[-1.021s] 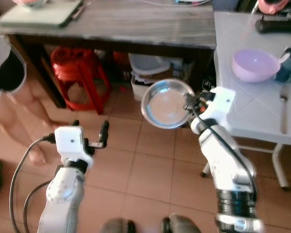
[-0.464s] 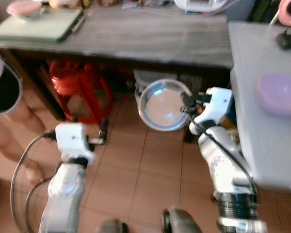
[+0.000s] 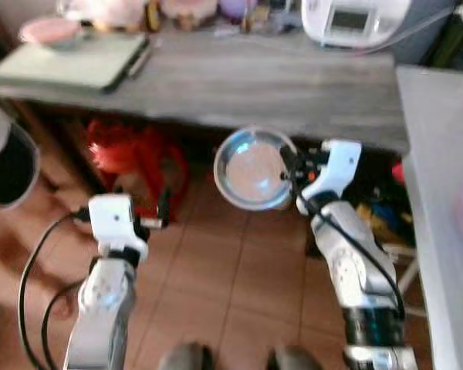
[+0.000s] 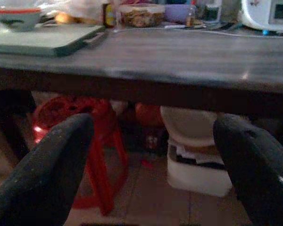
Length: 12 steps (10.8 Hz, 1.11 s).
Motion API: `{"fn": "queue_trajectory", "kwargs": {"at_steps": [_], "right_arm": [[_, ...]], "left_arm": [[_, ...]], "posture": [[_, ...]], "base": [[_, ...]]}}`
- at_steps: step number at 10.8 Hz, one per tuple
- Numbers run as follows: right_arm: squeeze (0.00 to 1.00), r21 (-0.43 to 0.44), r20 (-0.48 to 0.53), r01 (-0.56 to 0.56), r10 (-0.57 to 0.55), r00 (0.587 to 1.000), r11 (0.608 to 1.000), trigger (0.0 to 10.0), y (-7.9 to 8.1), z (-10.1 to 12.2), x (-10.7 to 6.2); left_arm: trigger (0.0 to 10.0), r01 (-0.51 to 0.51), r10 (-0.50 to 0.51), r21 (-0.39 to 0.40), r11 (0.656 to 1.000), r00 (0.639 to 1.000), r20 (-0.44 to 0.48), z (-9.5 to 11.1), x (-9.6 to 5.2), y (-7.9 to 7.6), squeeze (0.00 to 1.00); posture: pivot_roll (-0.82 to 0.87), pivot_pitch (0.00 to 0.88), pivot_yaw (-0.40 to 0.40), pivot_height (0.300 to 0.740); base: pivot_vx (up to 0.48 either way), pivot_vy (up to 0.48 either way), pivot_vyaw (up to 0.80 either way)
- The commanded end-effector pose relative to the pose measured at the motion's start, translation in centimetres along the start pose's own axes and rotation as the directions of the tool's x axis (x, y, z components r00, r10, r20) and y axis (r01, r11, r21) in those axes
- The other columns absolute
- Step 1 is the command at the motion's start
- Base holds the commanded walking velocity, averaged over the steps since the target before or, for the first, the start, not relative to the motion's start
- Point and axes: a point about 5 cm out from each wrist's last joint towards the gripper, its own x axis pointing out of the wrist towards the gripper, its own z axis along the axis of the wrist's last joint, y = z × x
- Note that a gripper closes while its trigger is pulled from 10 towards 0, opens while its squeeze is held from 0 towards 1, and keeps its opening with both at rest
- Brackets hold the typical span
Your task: Setting the table
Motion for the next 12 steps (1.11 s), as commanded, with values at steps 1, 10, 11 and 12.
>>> {"fn": "queue_trajectory", "kwargs": {"at_steps": [1, 10, 11, 12], "right_arm": [[0.0, -0.006, 0.024, 0.02, -0.02, 1.0, 1.0, 0.0, -0.6, 0.5, -0.2], [0.0, 0.01, 0.034, 0.328, -0.328, 0.944, 0.945, 4.3, -4.5, 0.5, 0.0], [0.0, 0.034, -0.017, 0.349, -0.349, 0.937, 0.936, 10.0, -4.7, -0.2, 0.0], [0.72, 0.099, -0.076, 0.357, -0.351, 0.933, 0.929, 10.0, -4.7, -1.2, 0.0]], "left_arm": [[10.0, 0.018, -0.018, 0.006, 1.0, 1.0, 0.004, 0.0, 0.0, -0.5, 0.0], [10.0, 0.04, -0.04, -0.022, 0.999, 0.999, 0.008, 0.2, -0.2, -0.7, 0.0], [10.0, 0.037, -0.037, -0.019, 0.999, 0.999, 0.005, 0.2, -0.2, -0.6, 0.0], [10.0, 0.034, -0.034, -0.022, 0.999, 0.999, 0.001, 0.2, -0.4, -0.6, 0.0]], "posture": [[0.02, 0.107, 0.043, 0.74], [0.04, 0.125, 0.049, 0.74], [0.04, 0.133, 0.049, 0.74], [0.04, 0.135, 0.048, 0.74]], "base": [[0.472, 0.0, 0.0], [0.394, 0.0, 0.0], [0.0, 0.0, 0.0], [0.0, 0.0, 0.0]]}}
